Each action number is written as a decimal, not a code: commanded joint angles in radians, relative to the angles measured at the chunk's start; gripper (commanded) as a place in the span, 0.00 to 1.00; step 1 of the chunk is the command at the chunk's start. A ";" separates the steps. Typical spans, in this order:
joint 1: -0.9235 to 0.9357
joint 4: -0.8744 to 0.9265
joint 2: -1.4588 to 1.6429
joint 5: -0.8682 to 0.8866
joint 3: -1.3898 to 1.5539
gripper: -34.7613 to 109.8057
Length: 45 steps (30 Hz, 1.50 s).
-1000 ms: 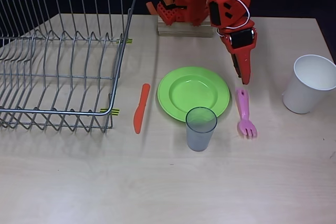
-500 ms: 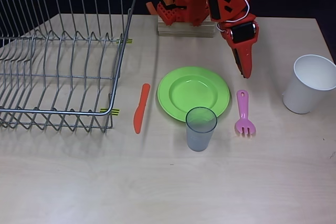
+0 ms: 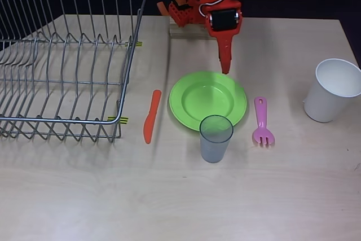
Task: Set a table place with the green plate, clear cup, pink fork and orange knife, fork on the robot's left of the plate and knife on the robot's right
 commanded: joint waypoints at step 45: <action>0.265 0.423 0.769 -0.376 0.327 0.24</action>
